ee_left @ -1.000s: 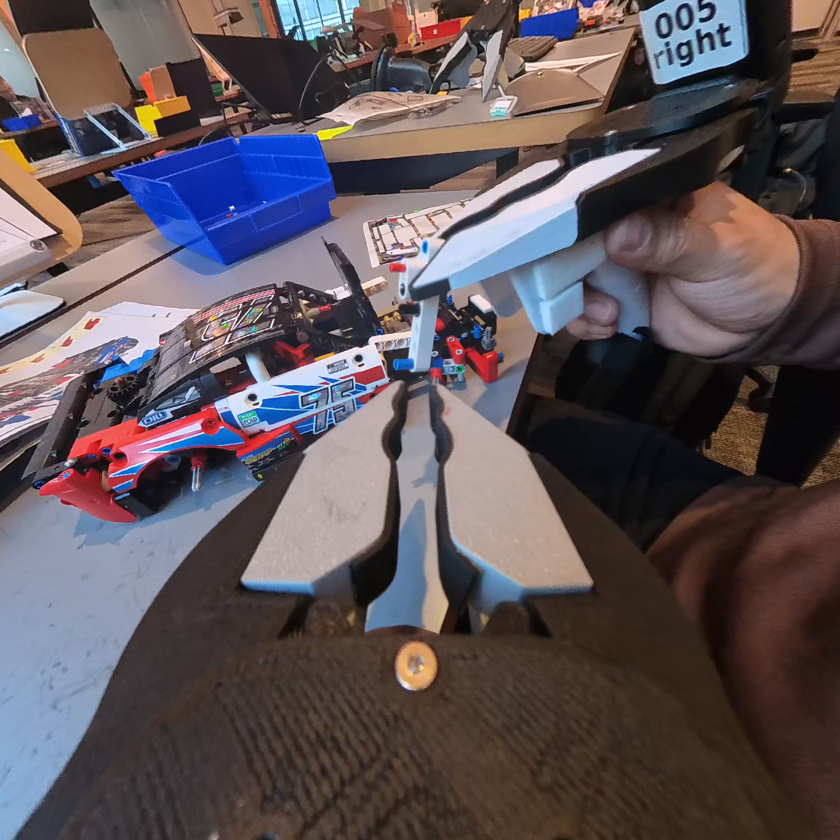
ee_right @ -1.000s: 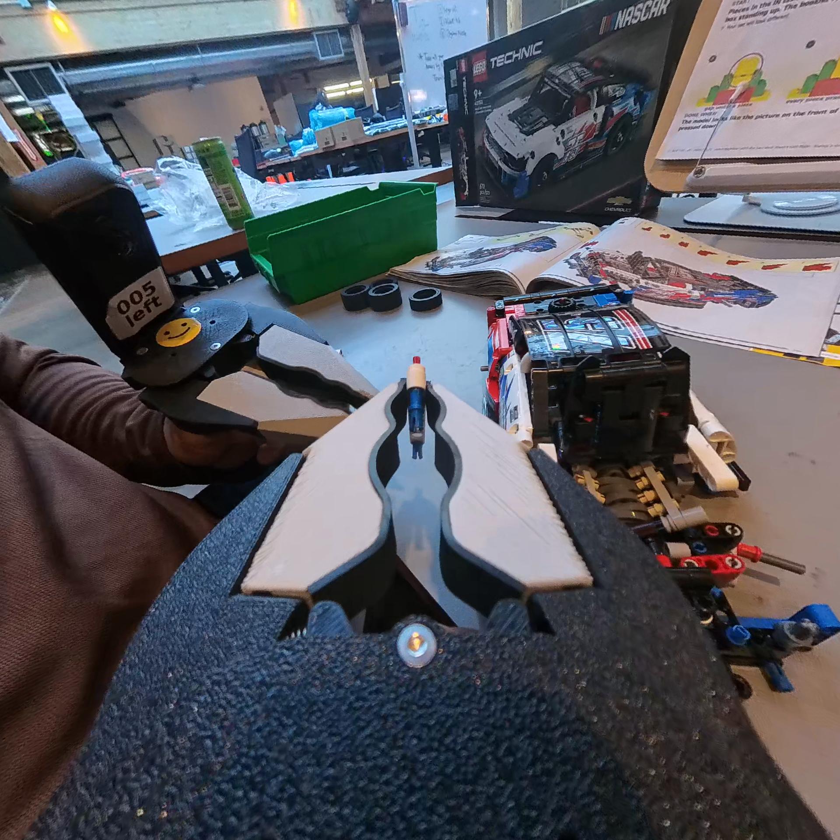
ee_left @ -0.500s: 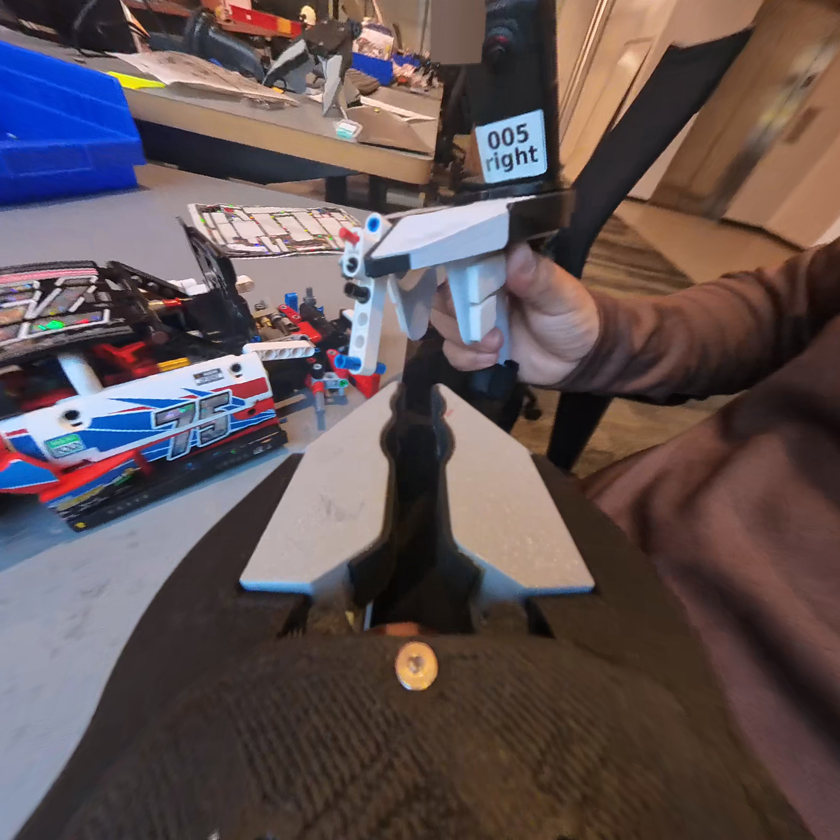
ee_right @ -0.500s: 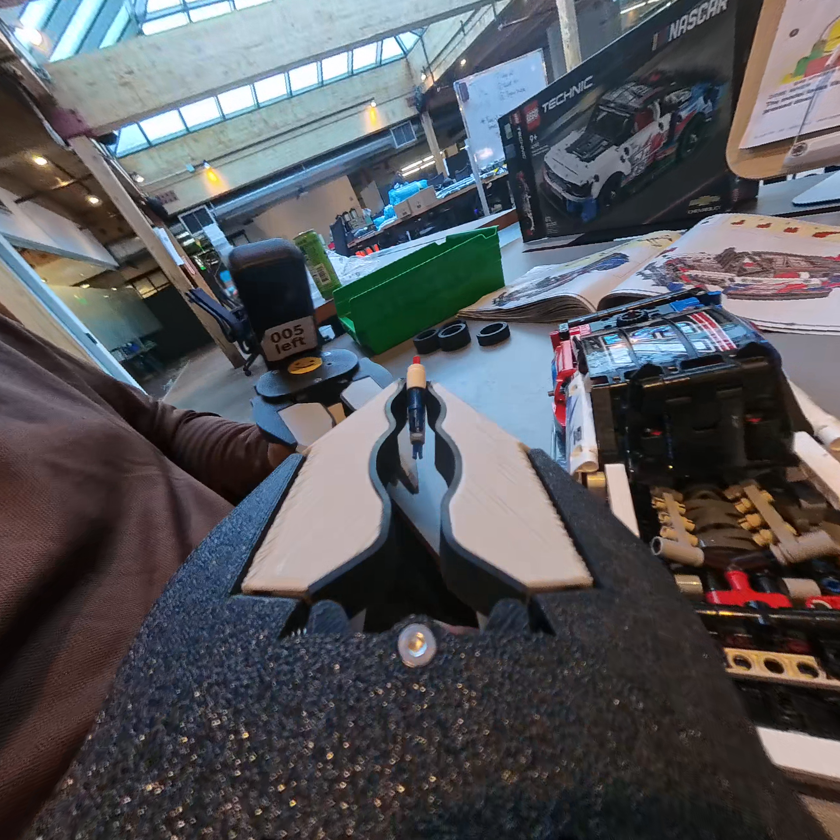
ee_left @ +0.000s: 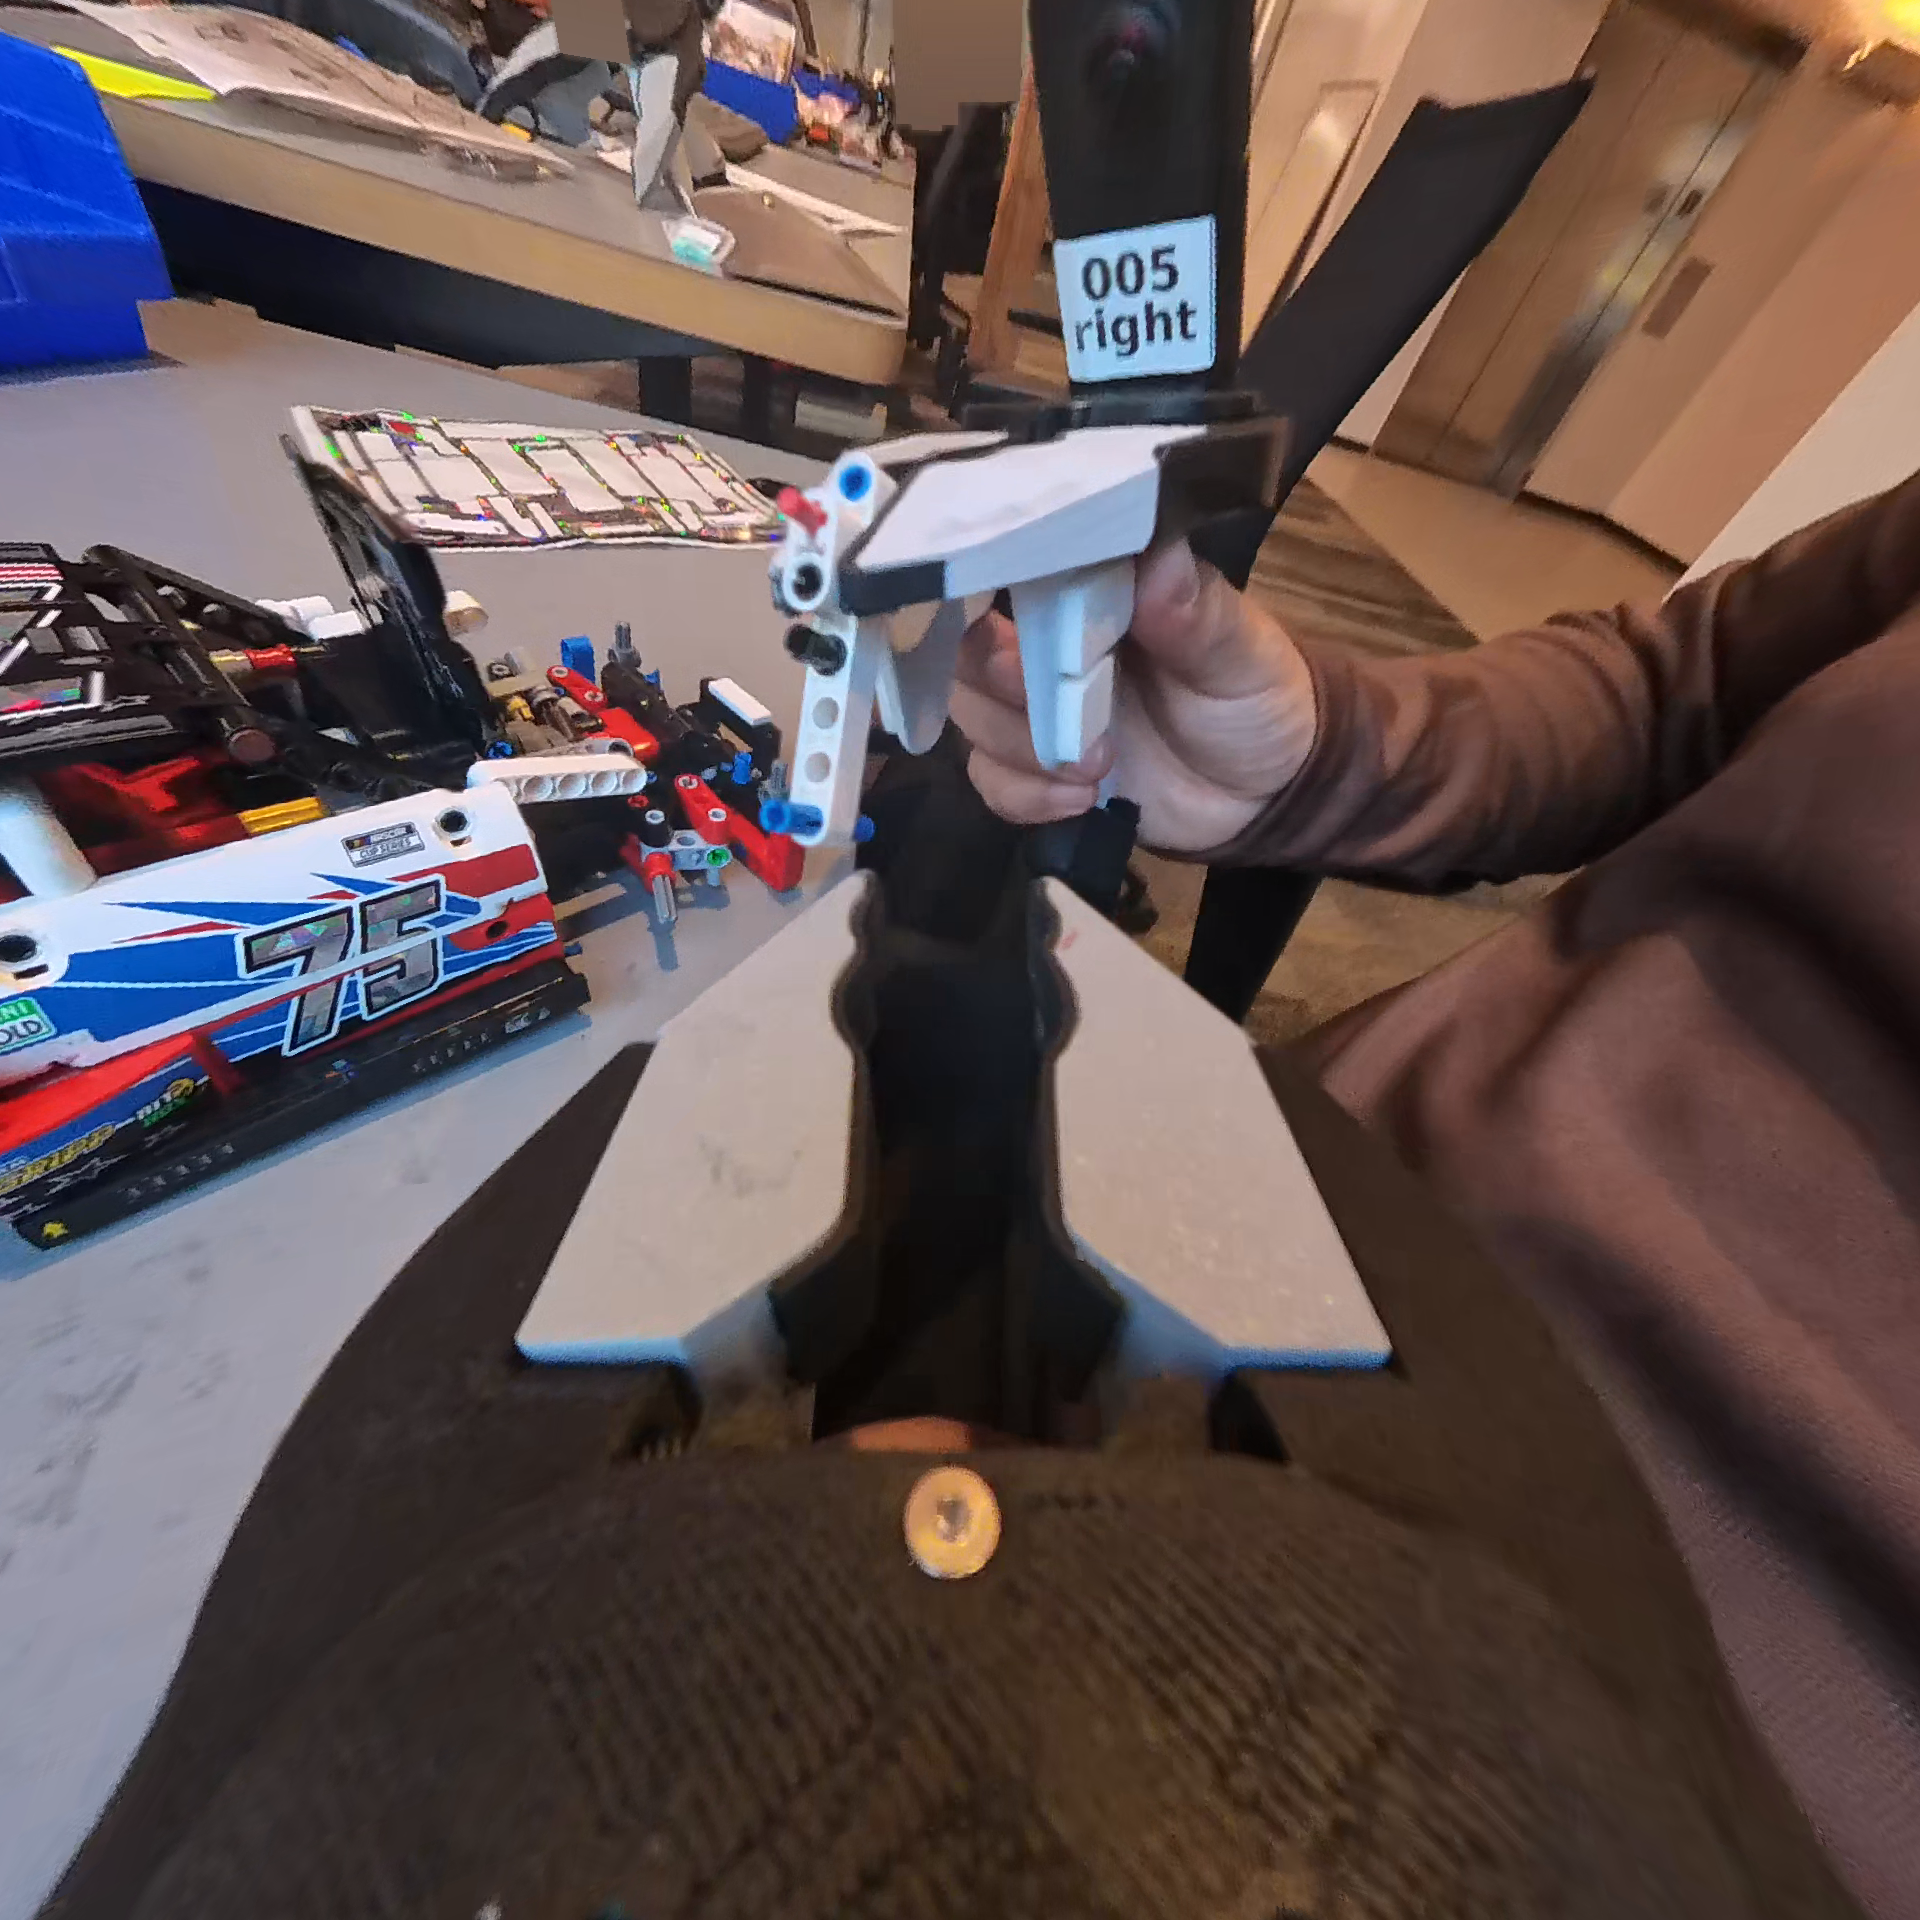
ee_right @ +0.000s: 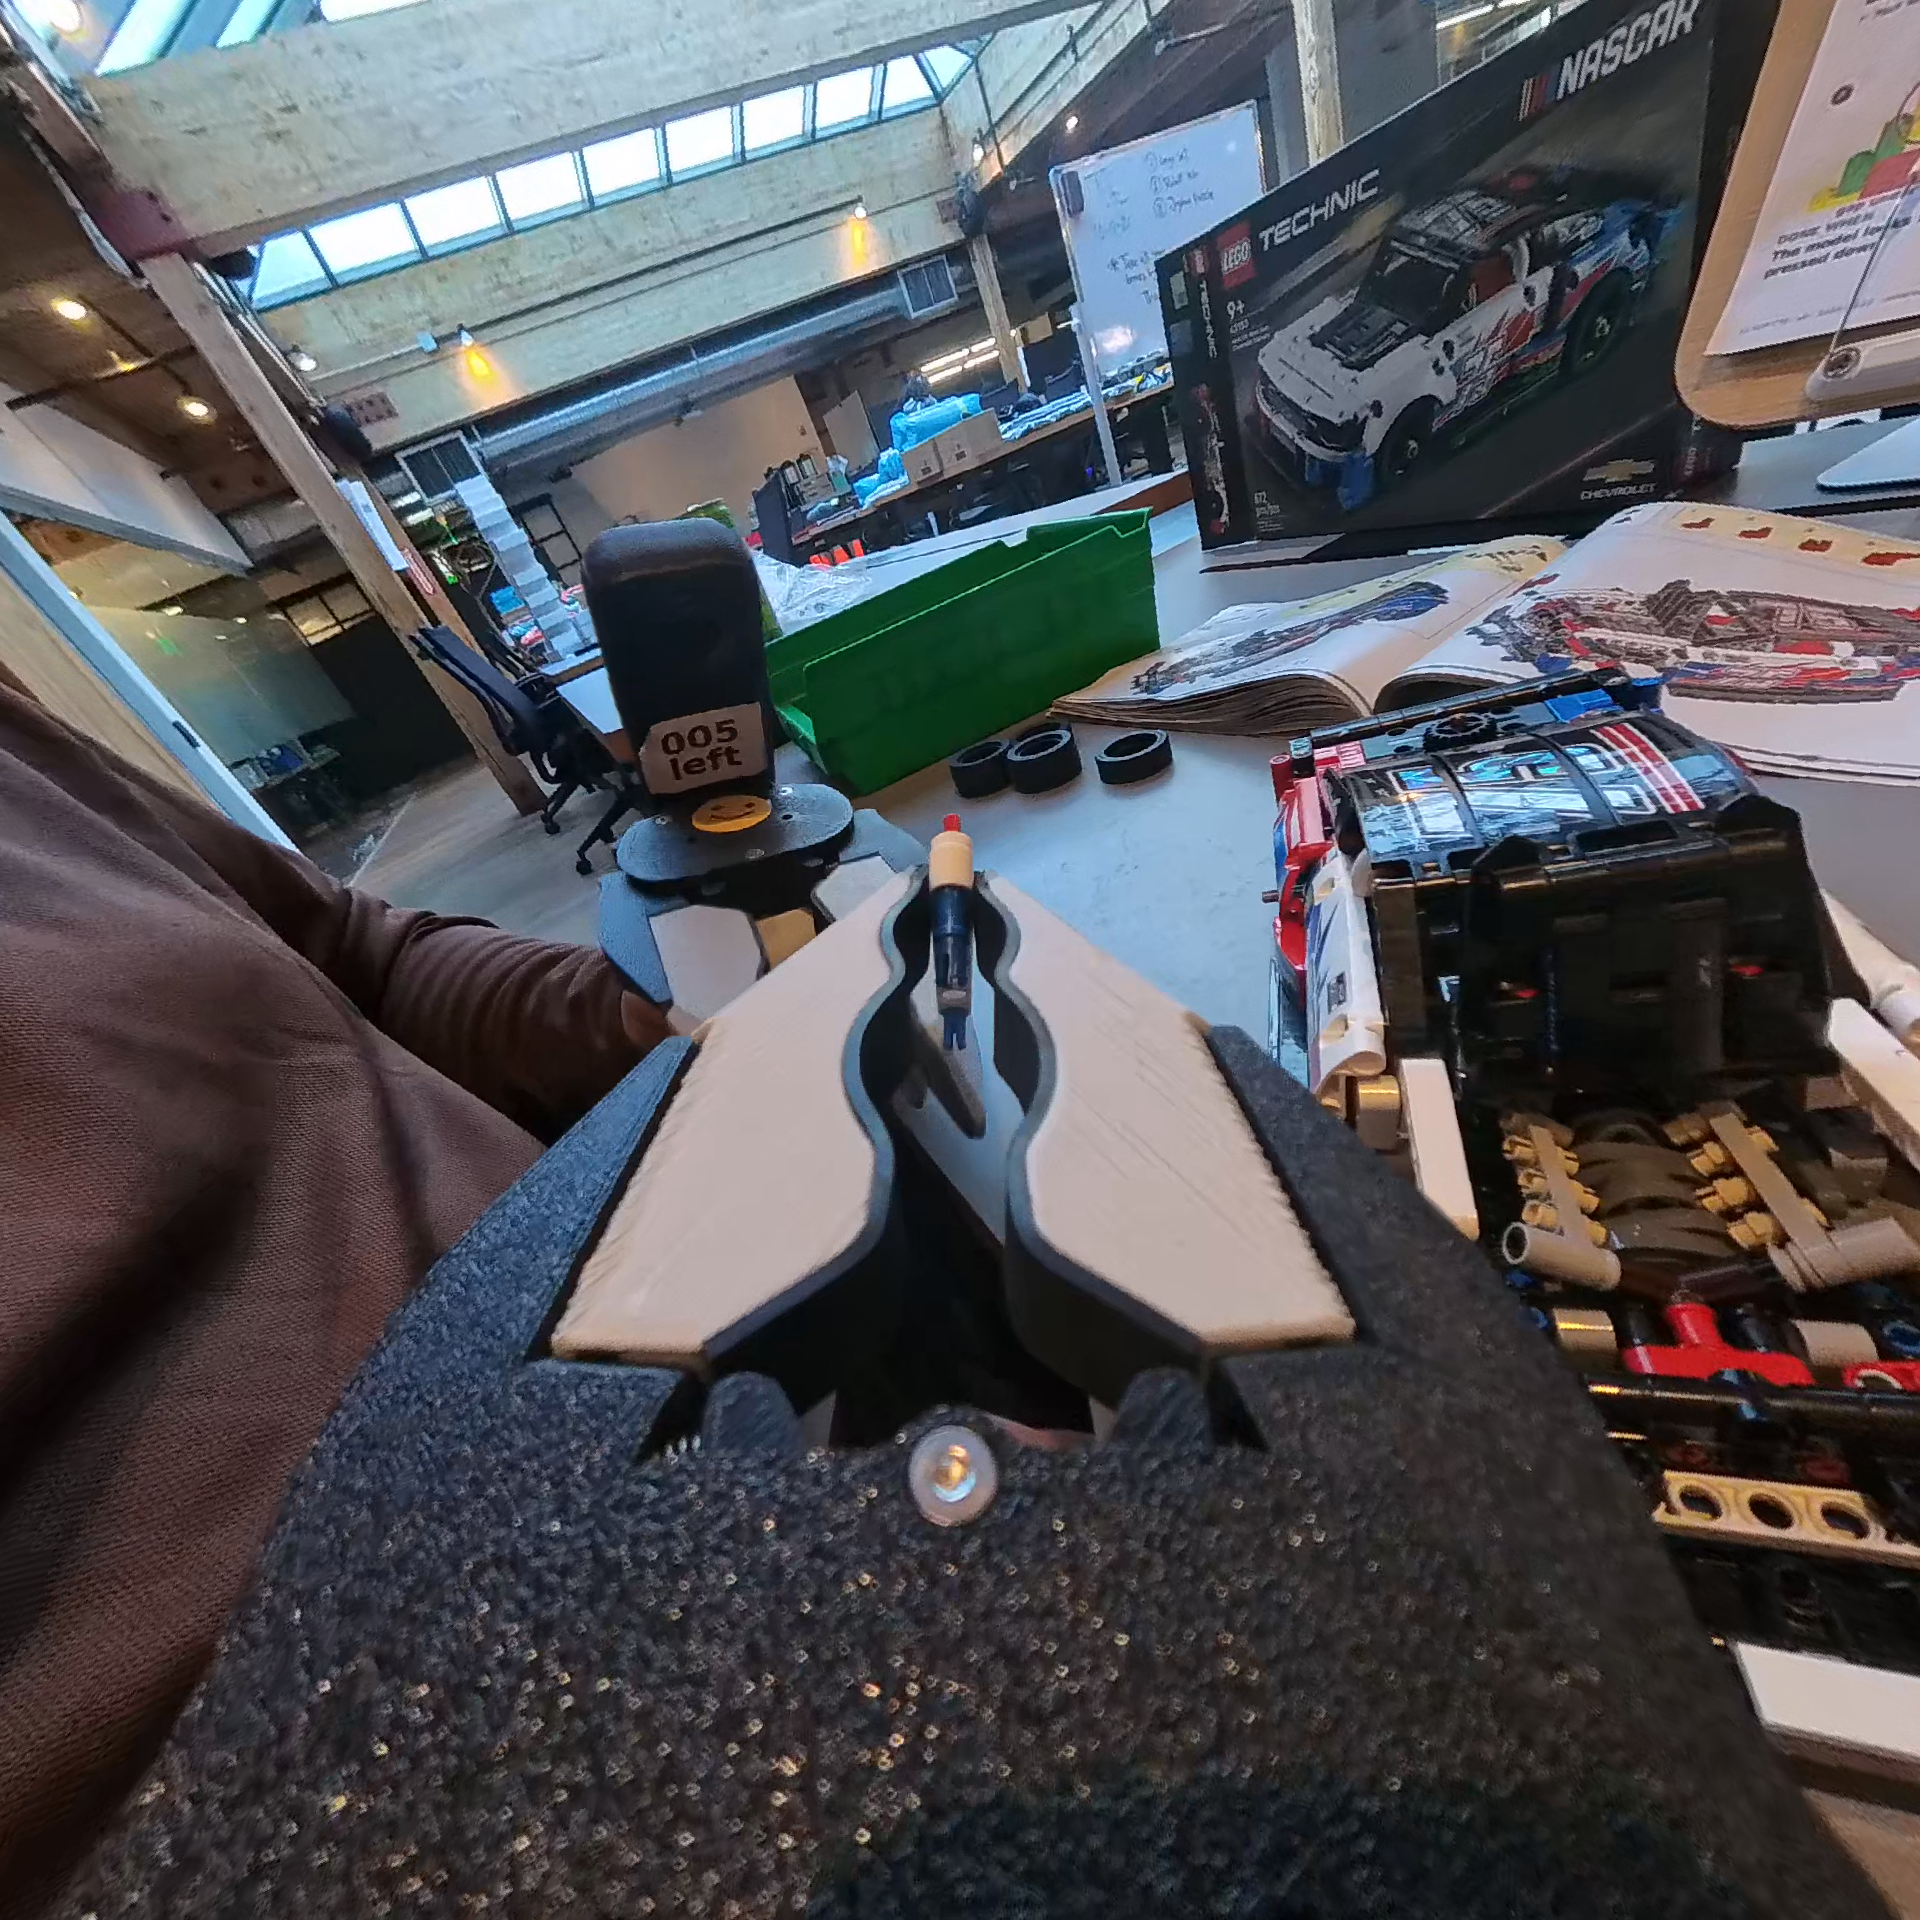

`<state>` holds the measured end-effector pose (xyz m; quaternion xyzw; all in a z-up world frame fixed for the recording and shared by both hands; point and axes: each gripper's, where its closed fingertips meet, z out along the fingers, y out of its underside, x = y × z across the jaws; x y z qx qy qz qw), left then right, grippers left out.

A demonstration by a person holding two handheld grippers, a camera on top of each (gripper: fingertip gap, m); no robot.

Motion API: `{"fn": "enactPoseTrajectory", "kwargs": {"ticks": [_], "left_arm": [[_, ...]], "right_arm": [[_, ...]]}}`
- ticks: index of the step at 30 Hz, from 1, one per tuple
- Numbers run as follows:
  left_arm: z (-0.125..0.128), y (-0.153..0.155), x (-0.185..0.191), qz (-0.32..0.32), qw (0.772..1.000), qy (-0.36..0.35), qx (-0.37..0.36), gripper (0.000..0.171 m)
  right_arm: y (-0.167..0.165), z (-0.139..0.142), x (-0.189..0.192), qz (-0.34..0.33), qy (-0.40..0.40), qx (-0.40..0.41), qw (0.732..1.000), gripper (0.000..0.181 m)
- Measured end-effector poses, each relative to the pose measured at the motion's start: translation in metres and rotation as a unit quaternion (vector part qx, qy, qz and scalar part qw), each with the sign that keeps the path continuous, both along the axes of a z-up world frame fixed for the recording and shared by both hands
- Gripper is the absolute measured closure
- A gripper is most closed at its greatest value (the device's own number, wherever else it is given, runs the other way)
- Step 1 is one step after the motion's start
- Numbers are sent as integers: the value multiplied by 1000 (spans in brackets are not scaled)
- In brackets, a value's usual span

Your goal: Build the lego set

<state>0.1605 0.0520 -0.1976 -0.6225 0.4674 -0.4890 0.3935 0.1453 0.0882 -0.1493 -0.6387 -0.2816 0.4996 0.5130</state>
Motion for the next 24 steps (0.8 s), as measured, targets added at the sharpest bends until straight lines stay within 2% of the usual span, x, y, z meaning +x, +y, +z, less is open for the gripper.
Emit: {"fn": "enactPoseTrajectory", "kwargs": {"ticks": [12, 24], "left_arm": [[-6, 8, -5, 17, 997, 46, 56, 145], [-10, 13, -6, 31, 996, 60, 51, 145]], "right_arm": [[-1, -2, -4, -1, -15, 15, 1000, 174], [7, 0, 5, -14, 13, -11, 1000, 174]]}}
